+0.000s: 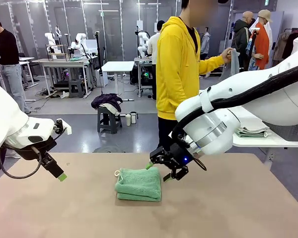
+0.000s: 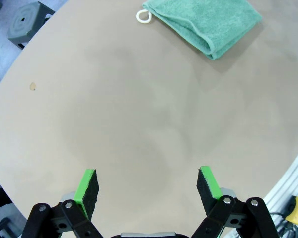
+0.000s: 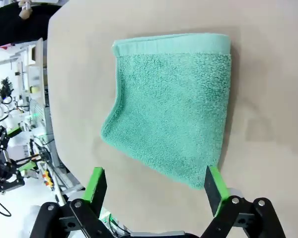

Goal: Fold the towels and place them in the basket.
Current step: Place the folded Towel with hook on the right side of the table.

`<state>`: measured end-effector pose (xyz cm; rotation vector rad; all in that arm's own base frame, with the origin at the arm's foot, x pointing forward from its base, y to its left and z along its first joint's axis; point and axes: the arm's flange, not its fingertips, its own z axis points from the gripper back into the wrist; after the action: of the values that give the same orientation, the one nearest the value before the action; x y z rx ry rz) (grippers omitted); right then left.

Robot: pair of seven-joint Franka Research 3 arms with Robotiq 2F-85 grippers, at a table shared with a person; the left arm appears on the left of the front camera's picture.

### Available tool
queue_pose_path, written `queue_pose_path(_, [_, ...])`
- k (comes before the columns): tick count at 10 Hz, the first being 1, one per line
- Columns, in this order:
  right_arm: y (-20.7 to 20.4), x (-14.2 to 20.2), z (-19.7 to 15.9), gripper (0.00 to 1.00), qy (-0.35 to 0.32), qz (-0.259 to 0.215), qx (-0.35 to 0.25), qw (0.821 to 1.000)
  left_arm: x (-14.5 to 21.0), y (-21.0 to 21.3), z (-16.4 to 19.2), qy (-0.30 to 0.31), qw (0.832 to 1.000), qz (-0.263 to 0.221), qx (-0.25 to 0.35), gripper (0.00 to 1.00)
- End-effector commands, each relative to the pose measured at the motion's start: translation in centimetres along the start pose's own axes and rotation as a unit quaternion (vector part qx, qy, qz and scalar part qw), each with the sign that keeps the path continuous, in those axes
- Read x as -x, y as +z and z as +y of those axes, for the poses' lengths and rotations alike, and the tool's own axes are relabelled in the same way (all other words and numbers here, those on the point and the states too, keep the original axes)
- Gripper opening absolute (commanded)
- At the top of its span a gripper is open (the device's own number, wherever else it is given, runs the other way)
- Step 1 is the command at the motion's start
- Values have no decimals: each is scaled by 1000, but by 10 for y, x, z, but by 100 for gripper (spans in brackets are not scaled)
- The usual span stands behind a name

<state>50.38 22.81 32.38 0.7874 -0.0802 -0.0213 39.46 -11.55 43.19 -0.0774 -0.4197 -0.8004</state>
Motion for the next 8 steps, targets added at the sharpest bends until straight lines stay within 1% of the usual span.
queue_pose_path(1, [4,-2,-21,100,-6,-9,-27,1000,-2,-1,-1,5,1000,-1,-7,100])
queue_pose_path(2, [6,-7,-28,100,-9,1,-47,999,-2,-1,-1,5,1000,-1,-7,100])
queue_pose_path(3, [4,-14,-35,100,-13,10,-44,999,-2,-1,-1,5,1000,-1,-7,100])
queue_pose_path(4, [2,-20,-43,100,-24,12,-61,998,-2,-1,-1,5,1000,-1,-7,100])
queue_pose_path(6, [-8,-30,-56,100,-42,2,-75,996,-2,-1,-1,5,1000,-1,-7,100])
queue_pose_path(8, [-22,-35,-63,100,-42,7,-100,994,-2,-1,-1,5,1000,-1,-7,100])
